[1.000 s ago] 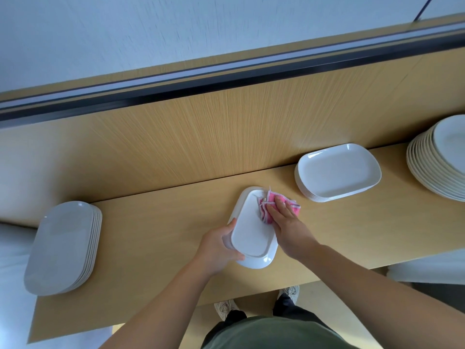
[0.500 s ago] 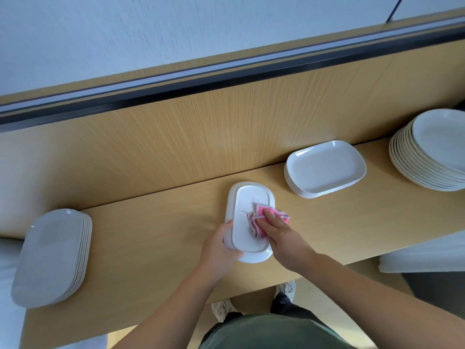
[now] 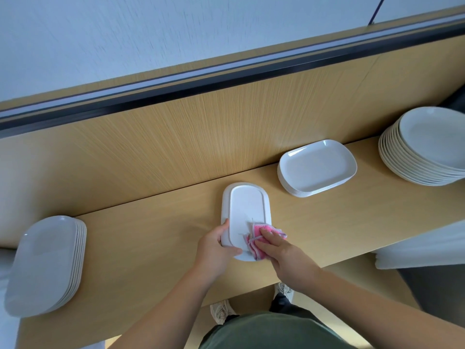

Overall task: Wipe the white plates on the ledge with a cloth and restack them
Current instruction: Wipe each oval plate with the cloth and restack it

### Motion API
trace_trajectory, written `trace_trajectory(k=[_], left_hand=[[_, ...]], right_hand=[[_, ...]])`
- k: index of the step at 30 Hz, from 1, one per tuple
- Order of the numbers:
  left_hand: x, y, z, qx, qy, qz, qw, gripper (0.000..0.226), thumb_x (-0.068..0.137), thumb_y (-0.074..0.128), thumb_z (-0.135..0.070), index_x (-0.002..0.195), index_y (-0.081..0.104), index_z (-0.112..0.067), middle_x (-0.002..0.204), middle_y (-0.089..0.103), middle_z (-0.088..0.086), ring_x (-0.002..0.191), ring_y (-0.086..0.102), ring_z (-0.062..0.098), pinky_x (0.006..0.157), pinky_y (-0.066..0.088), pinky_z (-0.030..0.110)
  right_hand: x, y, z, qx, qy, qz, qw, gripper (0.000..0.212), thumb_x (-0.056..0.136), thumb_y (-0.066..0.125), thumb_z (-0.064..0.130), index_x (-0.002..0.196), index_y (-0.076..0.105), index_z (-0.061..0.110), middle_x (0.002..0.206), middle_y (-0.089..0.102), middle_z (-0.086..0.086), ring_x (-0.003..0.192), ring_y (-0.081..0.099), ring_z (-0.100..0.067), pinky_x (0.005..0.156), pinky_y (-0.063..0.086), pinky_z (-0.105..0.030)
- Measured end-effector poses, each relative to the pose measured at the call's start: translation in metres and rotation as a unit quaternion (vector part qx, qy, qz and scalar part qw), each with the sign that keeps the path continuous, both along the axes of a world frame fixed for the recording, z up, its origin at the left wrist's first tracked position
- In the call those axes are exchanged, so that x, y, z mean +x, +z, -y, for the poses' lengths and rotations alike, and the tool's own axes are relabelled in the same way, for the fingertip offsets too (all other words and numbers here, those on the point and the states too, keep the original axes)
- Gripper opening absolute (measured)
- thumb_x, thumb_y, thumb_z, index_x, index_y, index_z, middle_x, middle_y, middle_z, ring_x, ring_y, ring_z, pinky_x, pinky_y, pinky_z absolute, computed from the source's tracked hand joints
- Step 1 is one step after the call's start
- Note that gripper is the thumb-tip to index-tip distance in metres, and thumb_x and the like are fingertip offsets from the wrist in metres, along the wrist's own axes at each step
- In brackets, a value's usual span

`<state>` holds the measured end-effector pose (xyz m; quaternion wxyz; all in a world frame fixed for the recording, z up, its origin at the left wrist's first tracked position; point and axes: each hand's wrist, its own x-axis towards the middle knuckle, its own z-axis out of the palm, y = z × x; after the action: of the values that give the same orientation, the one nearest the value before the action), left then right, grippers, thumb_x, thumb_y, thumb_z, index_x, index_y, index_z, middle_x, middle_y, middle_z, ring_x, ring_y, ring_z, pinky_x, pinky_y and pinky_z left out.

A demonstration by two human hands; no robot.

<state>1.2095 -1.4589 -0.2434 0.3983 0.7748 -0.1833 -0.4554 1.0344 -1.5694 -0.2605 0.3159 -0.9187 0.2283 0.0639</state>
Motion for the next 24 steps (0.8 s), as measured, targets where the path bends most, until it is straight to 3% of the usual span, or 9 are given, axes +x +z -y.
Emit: trace_trajectory(k=[4,6,8,9,11,15,18,24], left_hand=[[-0.002,0.003,0.003,-0.004,-0.011,0.004,1.0,0.087,0.068,0.081,0.003,0.143,0.043,-0.017,0.119,0.065,-0.003,0.103,0.064,0.011,0.087,0.055,0.027],[-0.002,0.005,0.004,0.001,-0.023,0.012,1.0,0.086,0.069,0.081,0.003,0.143,0.043,-0.017,0.113,0.066,-0.006,0.101,0.064,0.01,0.087,0.055,0.026],[-0.001,0.006,0.004,0.01,-0.034,0.02,0.999,0.086,0.07,0.081,0.003,0.144,0.04,-0.016,0.115,0.065,-0.007,0.101,0.063,0.008,0.085,0.053,0.02],[0.0,0.007,0.004,0.014,-0.04,0.025,0.999,0.087,0.07,0.081,0.002,0.144,0.039,-0.016,0.121,0.064,-0.006,0.103,0.062,0.008,0.085,0.052,0.018],[0.001,0.008,0.006,0.02,-0.049,0.033,0.998,0.088,0.07,0.081,0.001,0.145,0.037,-0.015,0.125,0.06,-0.007,0.106,0.06,0.007,0.084,0.05,0.015],[0.001,0.01,0.008,0.037,-0.064,0.052,0.996,0.087,0.072,0.081,-0.002,0.146,0.035,-0.014,0.116,0.054,-0.014,0.106,0.056,0.006,0.078,0.047,0.009],[0.001,0.011,0.009,0.045,-0.07,0.049,0.995,0.087,0.073,0.08,-0.004,0.147,0.034,-0.015,0.114,0.052,-0.013,0.105,0.056,0.008,0.079,0.049,0.014],[0.002,0.012,0.008,0.046,-0.07,0.036,0.996,0.088,0.073,0.08,-0.005,0.147,0.033,-0.017,0.111,0.055,-0.009,0.099,0.055,0.004,0.077,0.045,0.007]], right_hand=[[0.005,0.001,0.002,-0.065,0.021,-0.05,0.996,0.057,0.074,0.077,0.01,0.128,0.062,0.015,0.136,0.057,-0.014,0.123,0.054,-0.041,0.084,0.056,-0.052],[0.01,-0.001,-0.002,-0.082,0.036,-0.056,0.994,0.046,0.089,0.059,0.025,0.134,0.057,0.014,0.141,0.052,-0.015,0.129,0.047,-0.042,0.09,0.053,-0.053],[0.015,-0.001,0.002,-0.052,0.033,-0.066,0.996,0.052,0.101,0.031,0.033,0.15,0.035,0.015,0.158,0.023,-0.013,0.145,0.019,-0.039,0.112,0.034,-0.052],[0.016,-0.001,0.007,-0.048,0.029,-0.084,0.995,0.052,0.105,0.027,0.033,0.154,0.021,0.018,0.162,0.007,-0.009,0.149,0.004,-0.034,0.12,0.02,-0.046],[0.02,0.001,0.017,-0.045,0.025,-0.089,0.995,0.052,0.107,0.026,0.03,0.155,0.008,0.022,0.162,-0.008,-0.003,0.15,-0.009,-0.027,0.123,0.005,-0.038],[0.037,0.003,0.036,-0.042,0.033,-0.124,0.991,0.053,0.106,0.019,0.034,0.155,0.005,0.02,0.162,-0.011,-0.005,0.149,-0.01,-0.029,0.122,0.002,-0.039],[0.054,-0.008,0.055,-0.05,0.05,-0.145,0.987,0.078,0.086,-0.01,0.049,0.155,0.004,0.018,0.163,-0.006,-0.009,0.149,-0.009,-0.034,0.12,0.009,-0.048],[0.084,-0.001,0.074,-0.065,0.026,-0.153,0.986,0.057,0.102,0.018,0.036,0.156,0.006,0.02,0.163,-0.005,-0.008,0.149,-0.007,-0.037,0.119,0.009,-0.053]])
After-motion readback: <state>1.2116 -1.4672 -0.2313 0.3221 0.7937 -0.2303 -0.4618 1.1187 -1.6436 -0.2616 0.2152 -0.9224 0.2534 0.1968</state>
